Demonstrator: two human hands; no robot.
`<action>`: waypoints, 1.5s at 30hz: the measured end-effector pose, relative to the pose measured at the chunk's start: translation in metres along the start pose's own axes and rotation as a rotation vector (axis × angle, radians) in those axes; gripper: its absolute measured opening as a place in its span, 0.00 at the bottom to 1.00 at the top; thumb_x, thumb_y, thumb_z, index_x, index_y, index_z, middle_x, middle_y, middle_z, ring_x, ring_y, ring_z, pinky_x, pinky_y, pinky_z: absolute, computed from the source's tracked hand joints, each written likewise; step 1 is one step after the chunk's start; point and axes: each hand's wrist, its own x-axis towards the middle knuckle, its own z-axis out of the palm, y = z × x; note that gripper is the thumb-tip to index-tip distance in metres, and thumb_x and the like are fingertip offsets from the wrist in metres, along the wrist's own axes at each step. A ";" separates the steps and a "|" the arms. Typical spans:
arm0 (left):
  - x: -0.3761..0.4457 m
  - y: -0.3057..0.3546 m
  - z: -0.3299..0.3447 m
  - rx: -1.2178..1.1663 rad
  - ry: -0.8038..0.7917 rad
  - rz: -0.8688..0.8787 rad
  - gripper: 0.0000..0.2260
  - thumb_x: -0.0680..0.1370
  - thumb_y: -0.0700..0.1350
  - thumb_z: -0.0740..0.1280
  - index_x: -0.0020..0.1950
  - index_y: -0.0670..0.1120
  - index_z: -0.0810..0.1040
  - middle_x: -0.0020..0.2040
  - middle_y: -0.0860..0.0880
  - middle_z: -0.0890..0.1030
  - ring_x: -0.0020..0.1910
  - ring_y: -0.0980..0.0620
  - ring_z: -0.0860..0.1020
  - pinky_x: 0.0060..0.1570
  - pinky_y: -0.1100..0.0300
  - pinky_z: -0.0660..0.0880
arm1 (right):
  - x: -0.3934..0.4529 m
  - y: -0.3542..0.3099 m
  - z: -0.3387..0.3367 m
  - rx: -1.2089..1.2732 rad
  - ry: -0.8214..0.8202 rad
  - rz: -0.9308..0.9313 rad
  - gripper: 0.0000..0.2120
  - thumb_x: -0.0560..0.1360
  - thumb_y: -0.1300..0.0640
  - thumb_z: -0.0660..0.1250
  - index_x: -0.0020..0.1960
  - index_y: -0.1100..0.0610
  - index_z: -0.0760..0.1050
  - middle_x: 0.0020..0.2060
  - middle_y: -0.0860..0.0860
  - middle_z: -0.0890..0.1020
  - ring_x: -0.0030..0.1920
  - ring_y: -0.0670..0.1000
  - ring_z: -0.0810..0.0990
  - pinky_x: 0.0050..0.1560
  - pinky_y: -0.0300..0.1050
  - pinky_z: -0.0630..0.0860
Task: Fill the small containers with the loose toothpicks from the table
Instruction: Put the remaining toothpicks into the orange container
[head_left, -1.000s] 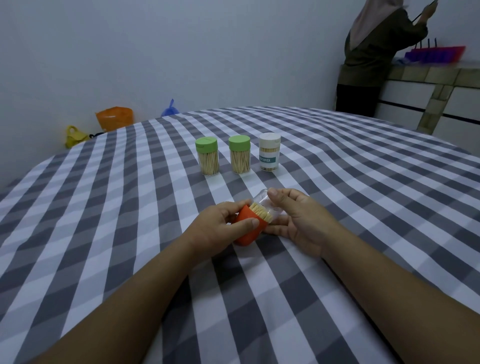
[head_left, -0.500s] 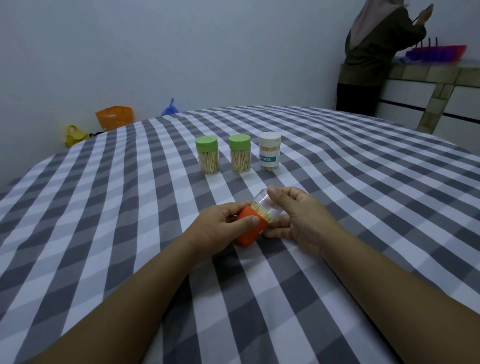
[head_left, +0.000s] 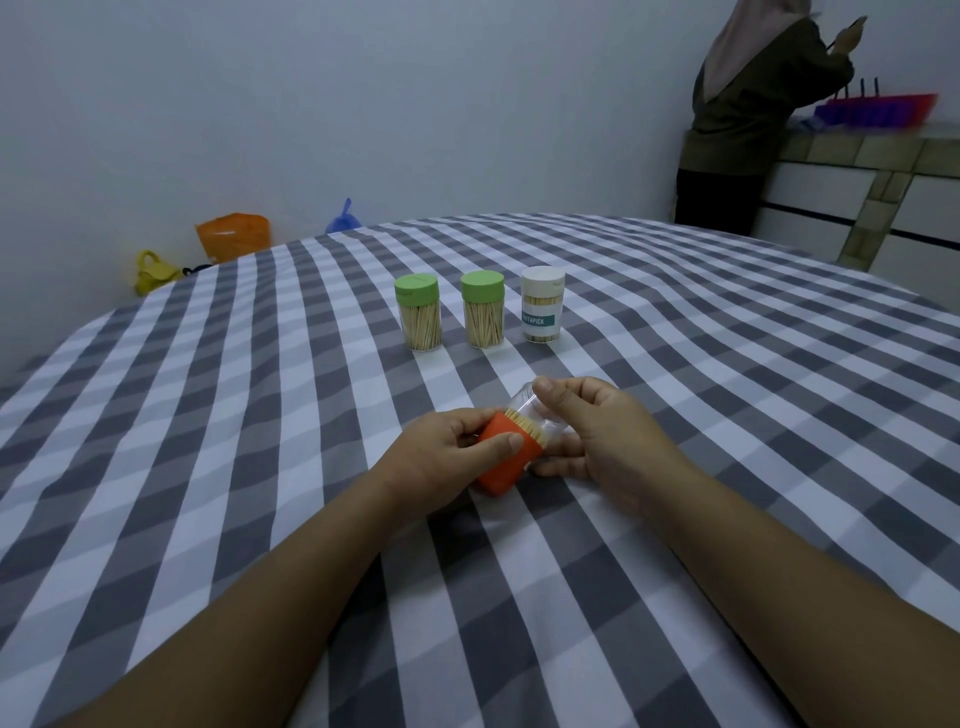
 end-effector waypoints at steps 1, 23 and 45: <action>0.000 0.000 0.000 0.001 -0.002 -0.003 0.25 0.76 0.55 0.64 0.72 0.51 0.67 0.55 0.56 0.73 0.48 0.59 0.75 0.45 0.69 0.73 | 0.000 0.000 0.000 -0.005 0.003 0.000 0.14 0.74 0.48 0.68 0.53 0.55 0.74 0.53 0.55 0.79 0.46 0.57 0.84 0.43 0.52 0.82; -0.002 0.002 0.003 -0.075 0.014 -0.007 0.24 0.76 0.54 0.65 0.71 0.51 0.68 0.51 0.60 0.73 0.48 0.60 0.75 0.45 0.68 0.74 | -0.001 -0.003 0.001 -0.133 0.055 -0.061 0.15 0.73 0.46 0.68 0.53 0.55 0.75 0.52 0.56 0.81 0.45 0.57 0.84 0.44 0.56 0.82; -0.003 0.008 0.017 -0.045 0.068 0.028 0.24 0.77 0.54 0.64 0.71 0.52 0.61 0.58 0.55 0.69 0.49 0.57 0.72 0.43 0.69 0.72 | -0.002 -0.001 0.000 -0.038 -0.020 -0.117 0.19 0.71 0.57 0.72 0.60 0.59 0.75 0.52 0.58 0.81 0.45 0.54 0.84 0.39 0.44 0.82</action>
